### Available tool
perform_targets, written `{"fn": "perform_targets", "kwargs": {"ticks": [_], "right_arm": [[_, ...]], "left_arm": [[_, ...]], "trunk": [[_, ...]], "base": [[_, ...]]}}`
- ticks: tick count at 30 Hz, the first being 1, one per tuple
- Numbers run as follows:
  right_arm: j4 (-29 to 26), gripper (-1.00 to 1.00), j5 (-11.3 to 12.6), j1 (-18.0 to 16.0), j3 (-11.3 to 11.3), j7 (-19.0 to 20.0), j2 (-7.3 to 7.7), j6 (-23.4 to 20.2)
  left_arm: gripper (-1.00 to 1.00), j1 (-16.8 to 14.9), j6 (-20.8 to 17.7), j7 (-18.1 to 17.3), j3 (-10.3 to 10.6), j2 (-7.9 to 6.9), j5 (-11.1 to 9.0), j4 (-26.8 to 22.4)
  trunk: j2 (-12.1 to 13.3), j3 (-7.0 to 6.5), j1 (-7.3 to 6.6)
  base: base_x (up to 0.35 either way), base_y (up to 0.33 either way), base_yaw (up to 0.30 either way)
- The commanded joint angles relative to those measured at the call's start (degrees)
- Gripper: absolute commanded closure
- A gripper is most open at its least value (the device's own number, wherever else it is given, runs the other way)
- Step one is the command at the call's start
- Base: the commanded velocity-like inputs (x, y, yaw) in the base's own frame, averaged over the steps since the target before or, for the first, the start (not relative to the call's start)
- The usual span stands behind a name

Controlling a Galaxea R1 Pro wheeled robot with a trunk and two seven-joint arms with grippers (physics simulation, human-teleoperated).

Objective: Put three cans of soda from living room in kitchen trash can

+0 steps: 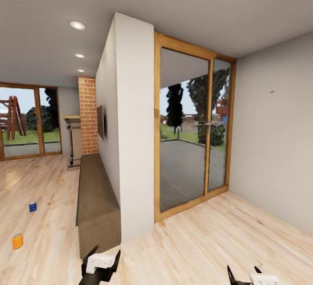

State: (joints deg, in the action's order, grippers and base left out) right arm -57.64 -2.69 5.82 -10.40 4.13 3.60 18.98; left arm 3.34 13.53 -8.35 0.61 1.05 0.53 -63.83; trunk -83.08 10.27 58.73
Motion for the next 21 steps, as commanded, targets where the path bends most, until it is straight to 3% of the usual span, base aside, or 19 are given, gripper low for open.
{"fn": "perform_targets", "kwargs": {"ticks": [1, 21], "right_arm": [[0.12, -1.00, -0.01, -0.06, 0.01, 0.00, 0.00, 0.00], [0.85, -1.00, -0.04, -0.29, 0.08, 0.00, 0.00, 0.00]], "left_arm": [[-1.00, 0.00, 0.00, 0.00, 0.00, -0.02, 0.00, 0.00], [-1.00, 0.00, 0.00, 0.00, 0.00, -0.01, 0.00, 0.02]], "trunk": [[0.00, 0.00, 0.00], [0.00, 0.00, 0.00]], "base": [[0.002, 0.225, 0.247], [0.007, 0.205, 0.247]]}}
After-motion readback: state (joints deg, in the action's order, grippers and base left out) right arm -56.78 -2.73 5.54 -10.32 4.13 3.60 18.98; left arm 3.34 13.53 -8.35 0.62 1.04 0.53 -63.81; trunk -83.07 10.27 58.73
